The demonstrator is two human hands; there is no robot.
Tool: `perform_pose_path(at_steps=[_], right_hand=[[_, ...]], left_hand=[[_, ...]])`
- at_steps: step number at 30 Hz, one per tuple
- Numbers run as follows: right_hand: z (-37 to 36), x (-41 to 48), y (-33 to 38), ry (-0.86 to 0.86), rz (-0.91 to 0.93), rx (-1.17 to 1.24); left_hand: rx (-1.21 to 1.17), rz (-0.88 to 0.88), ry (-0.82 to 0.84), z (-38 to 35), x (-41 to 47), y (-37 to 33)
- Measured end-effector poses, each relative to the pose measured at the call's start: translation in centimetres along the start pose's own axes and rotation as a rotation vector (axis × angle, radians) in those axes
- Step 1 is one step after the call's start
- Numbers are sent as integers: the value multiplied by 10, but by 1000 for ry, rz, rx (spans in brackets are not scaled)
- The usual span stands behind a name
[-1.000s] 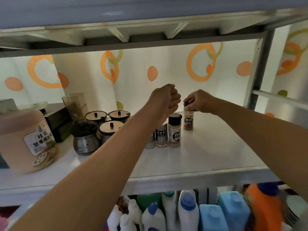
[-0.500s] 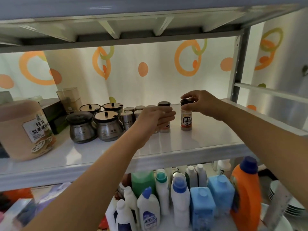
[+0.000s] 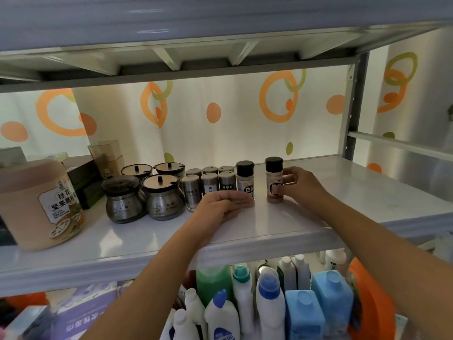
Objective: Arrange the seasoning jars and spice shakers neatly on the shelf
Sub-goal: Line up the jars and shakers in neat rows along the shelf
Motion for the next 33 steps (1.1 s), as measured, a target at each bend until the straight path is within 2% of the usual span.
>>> perform_pose_path(at_steps=[8, 13, 21, 33], right_hand=[[-15, -3, -7, -48, 30, 38], [-21, -6, -7, 24, 76, -44], [-22, -9, -2, 39, 140, -107], [-23, -11, 2, 65, 150, -96]], left_hand=[[-29, -14, 18, 2, 4, 4], [-43, -33, 9, 3, 4, 4], [-118, -44, -22, 4, 7, 5], [-94, -56, -35, 6, 9, 7]])
Point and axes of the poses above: each hand's wrist, its own x-axis towards the middle knuckle, its own z-axis out of the back of the hand, y = z × x, the point moved 4 cm from there along x, towards the middle knuckle, and after that the axes turned 1 degree about y, right-handed, at the moved point
